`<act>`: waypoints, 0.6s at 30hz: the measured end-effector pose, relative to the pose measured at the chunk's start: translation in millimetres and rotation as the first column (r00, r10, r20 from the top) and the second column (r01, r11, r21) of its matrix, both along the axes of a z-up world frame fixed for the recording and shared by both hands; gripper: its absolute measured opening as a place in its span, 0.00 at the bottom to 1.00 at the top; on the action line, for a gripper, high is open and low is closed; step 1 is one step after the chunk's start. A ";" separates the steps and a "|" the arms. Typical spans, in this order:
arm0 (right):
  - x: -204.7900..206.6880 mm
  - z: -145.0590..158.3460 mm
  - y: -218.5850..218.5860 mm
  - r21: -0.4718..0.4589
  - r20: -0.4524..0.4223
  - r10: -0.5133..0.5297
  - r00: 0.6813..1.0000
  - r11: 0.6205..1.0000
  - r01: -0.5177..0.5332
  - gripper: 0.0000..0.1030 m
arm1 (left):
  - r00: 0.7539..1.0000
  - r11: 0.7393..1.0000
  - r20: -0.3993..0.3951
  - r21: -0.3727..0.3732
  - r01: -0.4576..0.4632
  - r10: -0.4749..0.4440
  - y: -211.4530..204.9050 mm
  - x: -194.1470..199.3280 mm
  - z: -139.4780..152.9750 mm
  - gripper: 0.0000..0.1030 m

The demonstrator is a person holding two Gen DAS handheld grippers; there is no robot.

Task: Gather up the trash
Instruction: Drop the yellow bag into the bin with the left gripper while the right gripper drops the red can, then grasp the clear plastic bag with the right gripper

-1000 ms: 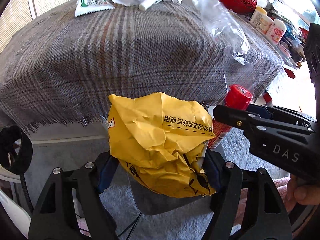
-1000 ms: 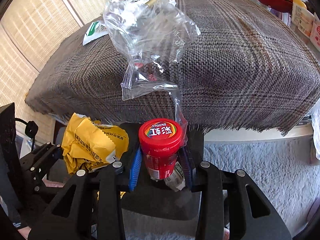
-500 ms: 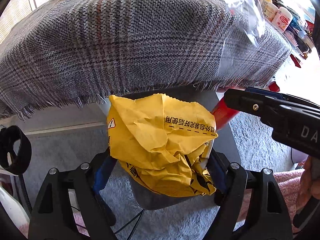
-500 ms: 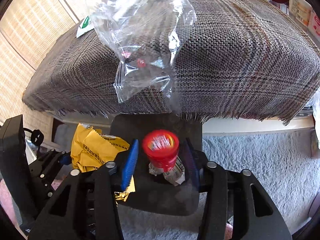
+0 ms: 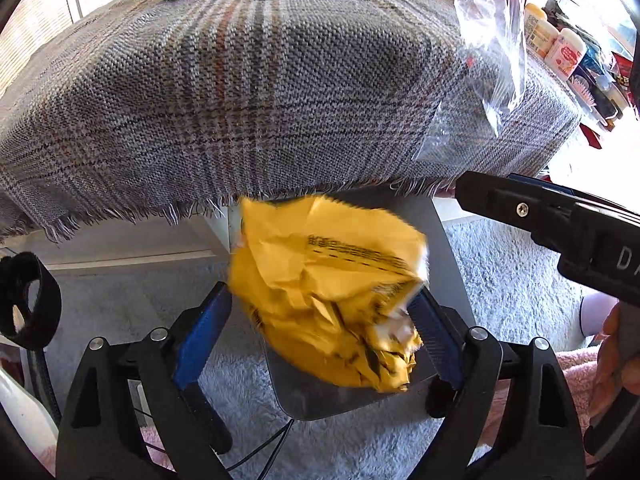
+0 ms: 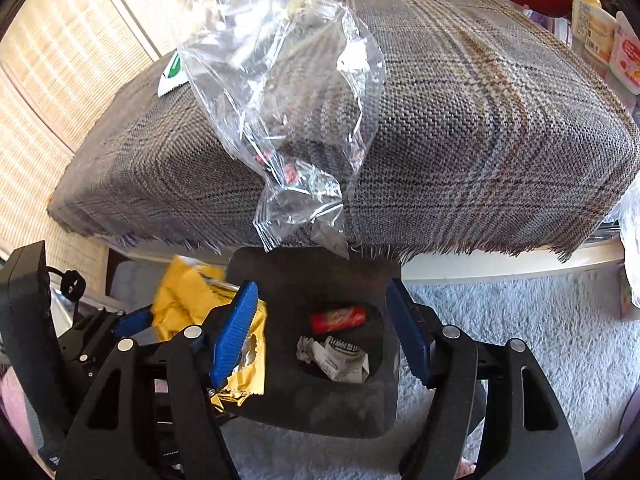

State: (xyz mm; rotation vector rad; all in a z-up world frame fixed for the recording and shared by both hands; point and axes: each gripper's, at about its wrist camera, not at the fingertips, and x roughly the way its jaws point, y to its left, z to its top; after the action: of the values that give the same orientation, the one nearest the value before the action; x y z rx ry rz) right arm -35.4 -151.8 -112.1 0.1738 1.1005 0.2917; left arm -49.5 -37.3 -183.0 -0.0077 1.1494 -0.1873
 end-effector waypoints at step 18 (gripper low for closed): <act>4.9 17.4 4.2 0.016 0.038 0.003 0.999 1.000 -0.004 0.66 | 0.999 1.000 0.029 -0.007 -0.014 0.014 6.7 4.3 23.2 0.85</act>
State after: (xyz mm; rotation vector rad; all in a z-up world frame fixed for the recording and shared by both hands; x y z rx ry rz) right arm -30.5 -147.6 -94.7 0.1796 1.0617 0.3059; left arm -45.2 -30.6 -159.8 -0.0195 1.1195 -0.1784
